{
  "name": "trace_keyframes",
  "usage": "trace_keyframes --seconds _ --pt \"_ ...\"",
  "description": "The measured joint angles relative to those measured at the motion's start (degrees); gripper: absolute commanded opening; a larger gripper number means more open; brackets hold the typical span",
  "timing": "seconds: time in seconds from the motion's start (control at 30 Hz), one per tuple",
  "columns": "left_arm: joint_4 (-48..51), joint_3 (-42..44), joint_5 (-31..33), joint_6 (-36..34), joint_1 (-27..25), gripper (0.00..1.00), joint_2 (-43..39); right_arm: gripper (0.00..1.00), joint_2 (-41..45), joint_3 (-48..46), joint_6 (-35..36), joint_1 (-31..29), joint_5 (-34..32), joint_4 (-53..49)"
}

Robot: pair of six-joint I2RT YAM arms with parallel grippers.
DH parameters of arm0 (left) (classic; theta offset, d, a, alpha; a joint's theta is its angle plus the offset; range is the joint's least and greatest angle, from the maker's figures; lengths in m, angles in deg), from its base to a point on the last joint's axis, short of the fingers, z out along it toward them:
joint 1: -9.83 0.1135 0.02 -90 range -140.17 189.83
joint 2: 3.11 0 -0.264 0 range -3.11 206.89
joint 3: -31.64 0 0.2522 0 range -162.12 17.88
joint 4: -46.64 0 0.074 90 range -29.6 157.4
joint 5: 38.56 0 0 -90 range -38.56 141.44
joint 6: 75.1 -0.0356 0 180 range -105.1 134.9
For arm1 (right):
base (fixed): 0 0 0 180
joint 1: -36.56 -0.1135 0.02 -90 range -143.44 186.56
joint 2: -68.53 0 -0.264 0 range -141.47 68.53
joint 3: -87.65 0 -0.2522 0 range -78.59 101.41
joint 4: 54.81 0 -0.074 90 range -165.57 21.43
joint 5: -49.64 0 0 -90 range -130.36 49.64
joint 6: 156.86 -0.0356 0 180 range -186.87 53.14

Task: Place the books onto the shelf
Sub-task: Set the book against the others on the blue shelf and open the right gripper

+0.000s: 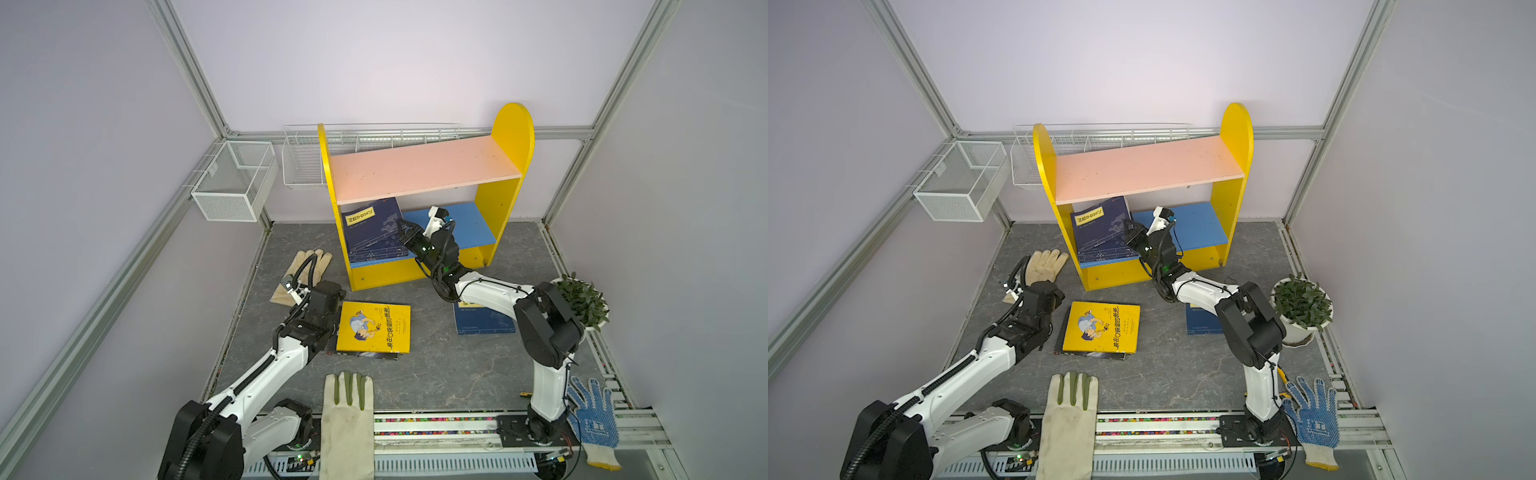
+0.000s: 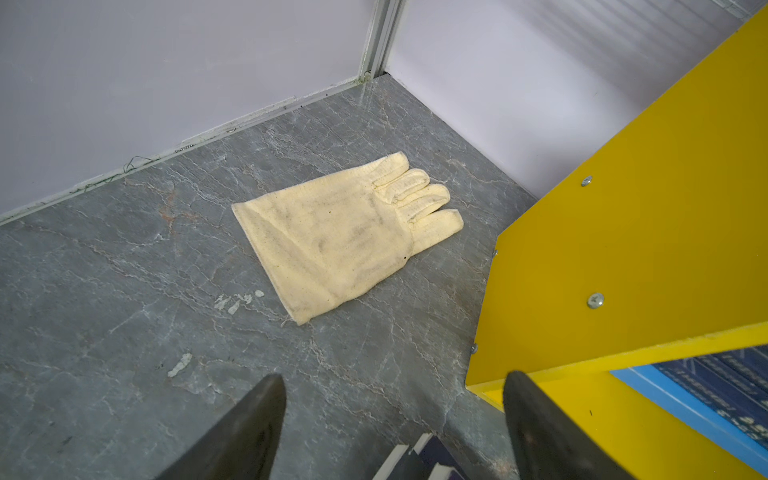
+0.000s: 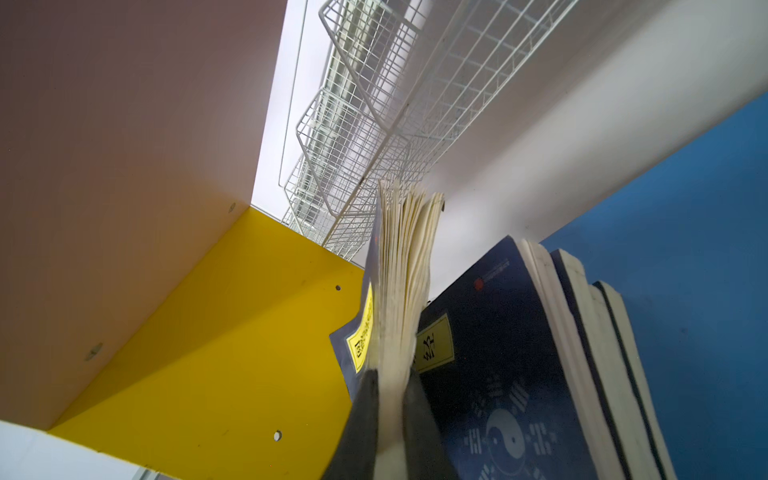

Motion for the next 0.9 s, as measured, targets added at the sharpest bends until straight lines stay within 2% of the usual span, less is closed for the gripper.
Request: trace_keyframes --seconds 0.1,0.17,0.27,0.37,0.53,0.9 --pt "0.0 0.0 -0.5 0.0 0.0 0.83 0.0 0.1 -0.2 0.1 -0.9 -0.3 -0.6 -0.8" --pt "0.0 0.0 -0.6 0.0 0.0 0.83 0.0 0.16 -0.2 0.1 -1.0 -0.3 -0.8 -1.5" --pt "0.0 0.0 -1.0 0.0 0.0 0.83 0.0 0.41 -0.1 0.2 0.1 -0.4 -0.7 -4.8" --pt "0.0 0.0 -1.5 0.2 0.0 0.83 0.3 0.54 -0.1 2.1 3.0 -0.9 0.0 -12.3" --pt "0.0 0.0 -2.1 0.4 0.0 0.83 1.0 0.62 0.2 8.5 8.5 -1.2 0.5 -24.2" --pt "0.0 -0.3 -2.5 0.4 0.0 0.83 1.3 0.68 1.3 17.6 18.4 -1.7 -1.7 -43.2"
